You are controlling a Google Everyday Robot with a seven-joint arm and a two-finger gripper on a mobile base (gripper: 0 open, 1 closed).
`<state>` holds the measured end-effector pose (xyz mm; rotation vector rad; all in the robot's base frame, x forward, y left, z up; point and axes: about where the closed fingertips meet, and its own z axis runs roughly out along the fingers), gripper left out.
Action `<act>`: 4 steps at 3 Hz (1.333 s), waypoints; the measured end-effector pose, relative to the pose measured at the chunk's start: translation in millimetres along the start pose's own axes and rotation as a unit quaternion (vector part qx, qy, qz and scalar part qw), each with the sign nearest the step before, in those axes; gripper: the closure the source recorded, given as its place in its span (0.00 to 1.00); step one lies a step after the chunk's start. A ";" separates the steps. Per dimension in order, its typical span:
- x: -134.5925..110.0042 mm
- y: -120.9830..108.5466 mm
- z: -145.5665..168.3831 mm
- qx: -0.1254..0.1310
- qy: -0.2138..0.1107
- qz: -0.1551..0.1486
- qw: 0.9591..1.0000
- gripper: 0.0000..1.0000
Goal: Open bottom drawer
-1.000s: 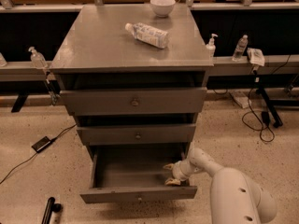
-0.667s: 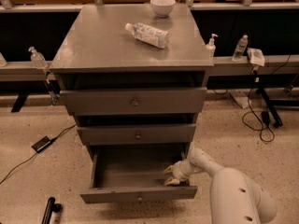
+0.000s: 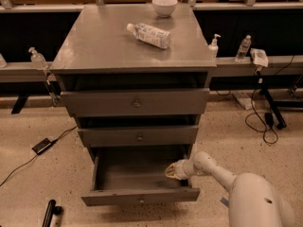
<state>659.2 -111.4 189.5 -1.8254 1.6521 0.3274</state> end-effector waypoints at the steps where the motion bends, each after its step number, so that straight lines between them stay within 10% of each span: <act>1: -3.2 -3.3 -7.0 0.015 0.005 -0.008 1.000 1.00; 4: 49.3 20.9 -123.9 0.063 -0.035 0.053 0.996 1.00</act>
Offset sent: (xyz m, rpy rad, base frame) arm -0.0139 -0.0763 0.0562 0.0057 -0.1002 -0.1573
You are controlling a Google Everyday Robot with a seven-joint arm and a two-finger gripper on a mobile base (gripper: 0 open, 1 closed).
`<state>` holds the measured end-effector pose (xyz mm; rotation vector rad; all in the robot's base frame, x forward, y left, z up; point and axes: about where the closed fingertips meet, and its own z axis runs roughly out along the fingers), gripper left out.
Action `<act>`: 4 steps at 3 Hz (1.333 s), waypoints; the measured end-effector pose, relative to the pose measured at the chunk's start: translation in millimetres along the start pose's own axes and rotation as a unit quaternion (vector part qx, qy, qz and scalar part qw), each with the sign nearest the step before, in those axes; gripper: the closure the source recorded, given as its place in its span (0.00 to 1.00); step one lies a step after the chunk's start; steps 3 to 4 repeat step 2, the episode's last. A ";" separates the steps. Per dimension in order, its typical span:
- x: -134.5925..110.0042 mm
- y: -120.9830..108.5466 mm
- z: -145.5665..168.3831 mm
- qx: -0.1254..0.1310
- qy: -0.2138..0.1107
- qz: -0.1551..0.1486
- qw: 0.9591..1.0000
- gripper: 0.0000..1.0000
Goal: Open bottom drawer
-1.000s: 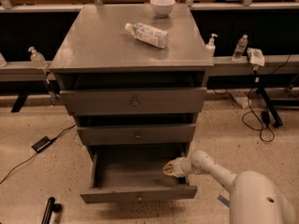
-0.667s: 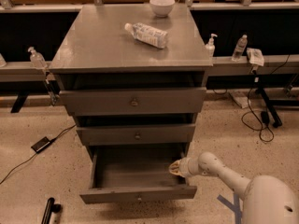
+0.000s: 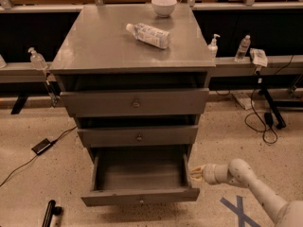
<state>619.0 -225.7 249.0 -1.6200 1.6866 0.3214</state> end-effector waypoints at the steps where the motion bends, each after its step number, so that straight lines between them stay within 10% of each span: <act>1: -5.4 5.2 -3.9 -0.021 -0.012 -0.002 1.000 0.82; 2: -6.0 5.0 2.7 -0.016 -0.007 -0.002 1.000 0.59; 4: -6.0 5.0 2.7 -0.016 -0.007 -0.002 1.000 0.59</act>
Offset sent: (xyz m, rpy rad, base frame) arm -0.0069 0.0038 0.0037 0.0166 0.0259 0.0386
